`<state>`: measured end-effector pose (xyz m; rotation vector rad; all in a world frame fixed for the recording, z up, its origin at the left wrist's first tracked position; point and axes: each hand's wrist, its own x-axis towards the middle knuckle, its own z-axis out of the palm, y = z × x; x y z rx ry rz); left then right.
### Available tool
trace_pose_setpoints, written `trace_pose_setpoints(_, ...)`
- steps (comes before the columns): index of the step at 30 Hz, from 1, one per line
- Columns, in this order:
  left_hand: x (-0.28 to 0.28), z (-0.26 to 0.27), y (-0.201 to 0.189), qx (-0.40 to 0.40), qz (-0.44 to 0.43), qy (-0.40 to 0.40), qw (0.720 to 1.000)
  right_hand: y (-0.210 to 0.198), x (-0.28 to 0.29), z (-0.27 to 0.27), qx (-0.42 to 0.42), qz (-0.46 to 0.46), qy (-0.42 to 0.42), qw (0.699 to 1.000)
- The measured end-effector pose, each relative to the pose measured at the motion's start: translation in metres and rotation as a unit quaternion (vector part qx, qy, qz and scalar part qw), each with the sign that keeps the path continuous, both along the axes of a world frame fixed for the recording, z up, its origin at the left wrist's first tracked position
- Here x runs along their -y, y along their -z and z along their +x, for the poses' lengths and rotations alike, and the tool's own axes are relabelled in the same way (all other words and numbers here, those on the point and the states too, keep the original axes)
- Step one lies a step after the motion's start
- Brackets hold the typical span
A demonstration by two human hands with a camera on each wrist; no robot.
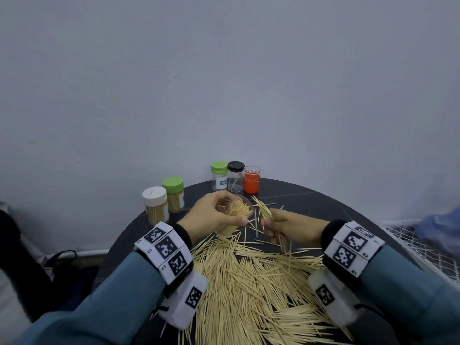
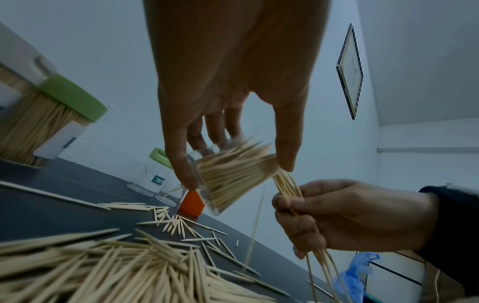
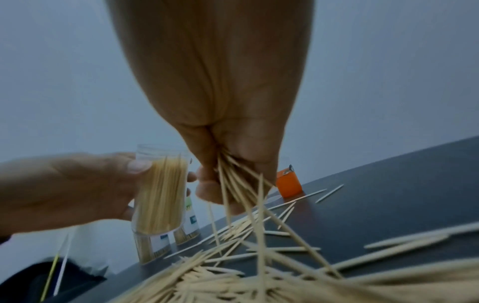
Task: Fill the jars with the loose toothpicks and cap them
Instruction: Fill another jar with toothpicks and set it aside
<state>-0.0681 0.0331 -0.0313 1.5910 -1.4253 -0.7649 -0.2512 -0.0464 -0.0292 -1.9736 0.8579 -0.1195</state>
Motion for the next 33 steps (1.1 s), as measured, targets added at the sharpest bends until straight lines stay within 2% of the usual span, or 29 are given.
trace_pose_setpoints(4, 0.000, -0.001, 0.001, -0.018, 0.010, 0.010, 1.000, 0.002, 0.001, 0.006, 0.103, 0.057, 0.025, 0.993)
trace_pose_setpoints(7, 0.000, -0.003, 0.001, -0.047, 0.016, 0.026, 0.998, 0.006, 0.003, 0.008, 0.190, 0.098, 0.044, 0.976)
trace_pose_setpoints(13, 0.002, -0.009, 0.003, -0.043, 0.059, 0.070, 0.995, -0.005, 0.001, 0.010, 0.390, 0.174, 0.107, 0.898)
trace_pose_setpoints(18, 0.002, -0.010, 0.007, 0.001, 0.098, 0.087, 0.991, -0.026, -0.001, 0.014, 0.491, 0.176, 0.122, 0.844)
trace_pose_setpoints(21, -0.002, -0.015, 0.004, -0.024, 0.086, 0.125, 0.988, -0.037, -0.006, 0.018, 0.538, 0.177, 0.117, 0.816)
trace_pose_setpoints(24, -0.004, -0.015, 0.002, -0.018, 0.057, 0.140, 0.988, -0.039, -0.013, 0.022, 0.542, 0.163, 0.105, 0.818)
trace_pose_setpoints(29, -0.004, -0.017, 0.002, -0.024, 0.009, 0.124, 0.992, -0.021, -0.023, 0.027, 0.480, 0.096, 0.101, 0.866)
trace_pose_setpoints(33, -0.003, -0.015, 0.001, -0.027, -0.035, 0.103, 0.994, -0.012, -0.028, 0.030, 0.447, 0.082, 0.095, 0.886)
